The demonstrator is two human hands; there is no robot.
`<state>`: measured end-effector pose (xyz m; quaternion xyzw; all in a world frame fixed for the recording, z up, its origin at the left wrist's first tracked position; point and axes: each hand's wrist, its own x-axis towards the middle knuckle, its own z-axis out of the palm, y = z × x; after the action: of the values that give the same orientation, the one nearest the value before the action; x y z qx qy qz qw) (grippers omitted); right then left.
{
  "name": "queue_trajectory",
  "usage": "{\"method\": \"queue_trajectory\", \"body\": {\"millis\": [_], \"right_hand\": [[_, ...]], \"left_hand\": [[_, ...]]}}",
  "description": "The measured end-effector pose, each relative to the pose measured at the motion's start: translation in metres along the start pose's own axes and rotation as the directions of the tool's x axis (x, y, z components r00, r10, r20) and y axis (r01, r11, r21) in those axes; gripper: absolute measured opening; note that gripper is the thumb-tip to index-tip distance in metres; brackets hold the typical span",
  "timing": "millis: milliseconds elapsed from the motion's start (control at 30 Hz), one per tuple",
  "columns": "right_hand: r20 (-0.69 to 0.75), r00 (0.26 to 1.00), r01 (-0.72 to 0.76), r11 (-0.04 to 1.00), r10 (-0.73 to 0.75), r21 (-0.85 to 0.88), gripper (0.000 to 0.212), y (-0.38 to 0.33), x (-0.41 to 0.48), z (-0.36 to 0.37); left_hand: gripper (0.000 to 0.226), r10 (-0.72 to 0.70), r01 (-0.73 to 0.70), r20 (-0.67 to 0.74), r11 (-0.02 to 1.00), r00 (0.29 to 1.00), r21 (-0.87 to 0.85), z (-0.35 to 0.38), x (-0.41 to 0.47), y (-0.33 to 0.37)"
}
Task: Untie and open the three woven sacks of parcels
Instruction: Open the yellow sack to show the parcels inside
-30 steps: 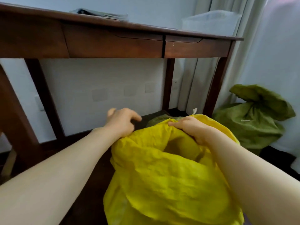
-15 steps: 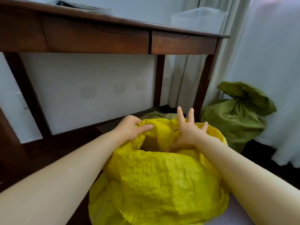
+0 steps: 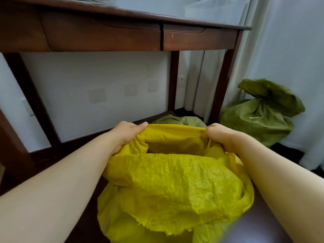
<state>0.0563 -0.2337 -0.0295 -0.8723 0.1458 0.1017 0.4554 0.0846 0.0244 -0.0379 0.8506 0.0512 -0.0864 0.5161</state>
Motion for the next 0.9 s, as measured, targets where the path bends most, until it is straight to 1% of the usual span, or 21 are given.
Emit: {"method": "queue_trajectory", "body": {"millis": [33, 100, 167, 200, 233, 267, 300, 333, 367, 400, 433, 467, 533, 600, 633, 700, 733, 800, 833, 867, 900], "right_hand": [[0.074, 0.996, -0.056, 0.992, 0.048, 0.114, 0.012, 0.003, 0.0, -0.002], [0.204, 0.974, -0.154, 0.955, 0.103, 0.252, 0.031, 0.011, 0.002, -0.007], [0.241, 0.958, -0.217, 0.945, 0.158, 0.243, 0.05, 0.014, 0.001, -0.006], [0.187, 0.97, -0.185, 0.969, 0.154, 0.163, 0.058, 0.014, 0.001, -0.002], [0.087, 0.992, -0.093, 0.995, 0.096, -0.03, 0.064, 0.011, -0.001, 0.002], [-0.012, 1.0, 0.014, 0.977, -0.017, -0.214, 0.068, 0.006, -0.005, 0.005], [-0.056, 0.983, 0.153, 0.946, -0.176, -0.287, 0.069, -0.005, -0.011, 0.007], [-0.011, 0.962, 0.263, 0.933, -0.274, -0.247, 0.067, -0.017, -0.021, 0.007], [0.114, 0.946, 0.319, 0.937, -0.304, -0.143, 0.066, -0.03, -0.036, 0.007], [0.266, 0.913, 0.342, 0.936, -0.31, -0.08, 0.067, -0.041, -0.053, 0.008], [0.408, 0.87, 0.352, 0.928, -0.279, -0.117, 0.067, -0.05, -0.07, 0.011], [0.502, 0.832, 0.394, 0.888, -0.235, -0.238, 0.065, -0.055, -0.082, 0.016], [0.501, 0.835, 0.503, 0.687, -0.228, -0.524, 0.074, -0.053, -0.093, 0.033], [0.448, 0.824, 0.56, 0.384, -0.345, -0.734, 0.052, -0.038, -0.092, 0.054], [0.414, 0.809, 0.548, 0.282, -0.419, -0.787, 0.035, -0.023, -0.087, 0.062], [0.316, 0.79, 0.471, 0.19, -0.525, -0.862, 0.019, 0.016, -0.074, 0.065], [0.267, 0.777, 0.425, 0.163, -0.571, -0.89, 0.028, 0.033, -0.067, 0.063], [0.139, 0.741, 0.377, 0.236, -0.657, -0.896, 0.047, 0.057, -0.052, 0.057], [0.044, 0.736, 0.344, 0.318, -0.675, -0.884, 0.043, 0.06, -0.047, 0.057], [-0.031, 0.757, 0.323, 0.416, -0.652, -0.85, 0.032, 0.058, -0.045, 0.058], [-0.127, 0.755, 0.293, 0.504, -0.643, -0.813, 0.02, 0.054, -0.041, 0.06]], "left_hand": [[0.046, -0.039, 0.04, 0.024, 0.998, 0.999, -0.041, -0.002, 0.0, 0.001], [0.047, -0.165, 0.173, 0.066, 0.976, 0.984, -0.131, -0.005, 0.002, 0.003], [0.043, -0.295, 0.311, 0.107, 0.932, 0.949, -0.188, -0.005, 0.004, 0.002], [0.037, -0.334, 0.356, 0.133, 0.91, 0.933, -0.212, -0.004, 0.006, 0.001], [0.031, -0.354, 0.38, 0.145, 0.894, 0.924, -0.239, -0.002, 0.009, 0.0], [0.027, -0.358, 0.385, 0.145, 0.884, 0.922, -0.267, 0.0, 0.012, -0.001], [0.026, -0.348, 0.371, 0.127, 0.878, 0.929, -0.303, 0.003, 0.013, -0.001], [0.031, -0.338, 0.349, 0.094, 0.873, 0.936, -0.34, 0.004, 0.015, -0.001], [0.036, -0.33, 0.333, 0.075, 0.859, 0.941, -0.389, 0.005, 0.015, 0.0], [0.037, -0.327, 0.327, 0.077, 0.84, 0.942, -0.432, 0.005, 0.016, 0.0], [0.037, -0.329, 0.324, 0.061, 0.85, 0.942, -0.416, 0.002, 0.018, -0.003], [0.037, -0.347, 0.329, 0.023, 0.865, 0.938, -0.378, -0.002, 0.024, -0.007], [0.033, -0.373, 0.343, -0.049, 0.892, 0.927, -0.294, -0.005, 0.041, -0.021], [0.015, -0.295, 0.314, -0.279, 0.949, 0.914, 0.027, -0.011, 0.046, -0.035], [0.014, -0.282, 0.334, -0.4, 0.94, 0.872, 0.066, -0.017, 0.035, -0.036], [0.018, -0.278, 0.357, -0.529, 0.933, 0.802, 0.051, -0.026, 0.016, -0.038], [0.028, -0.304, 0.396, -0.545, 0.916, 0.782, 0.057, -0.029, 0.013, -0.044], [0.034, -0.364, 0.429, -0.514, 0.903, 0.776, 0.007, -0.028, 0.013, -0.045], [0.037, -0.367, 0.351, -0.514, 0.927, 0.776, -0.131, -0.027, 0.012, -0.041], [0.042, -0.485, 0.269, -0.423, 0.838, 0.765, -0.475, -0.027, 0.007, -0.036], [0.049, -0.563, 0.161, -0.292, 0.62, 0.773, -0.768, -0.024, -0.002, -0.028]]}}
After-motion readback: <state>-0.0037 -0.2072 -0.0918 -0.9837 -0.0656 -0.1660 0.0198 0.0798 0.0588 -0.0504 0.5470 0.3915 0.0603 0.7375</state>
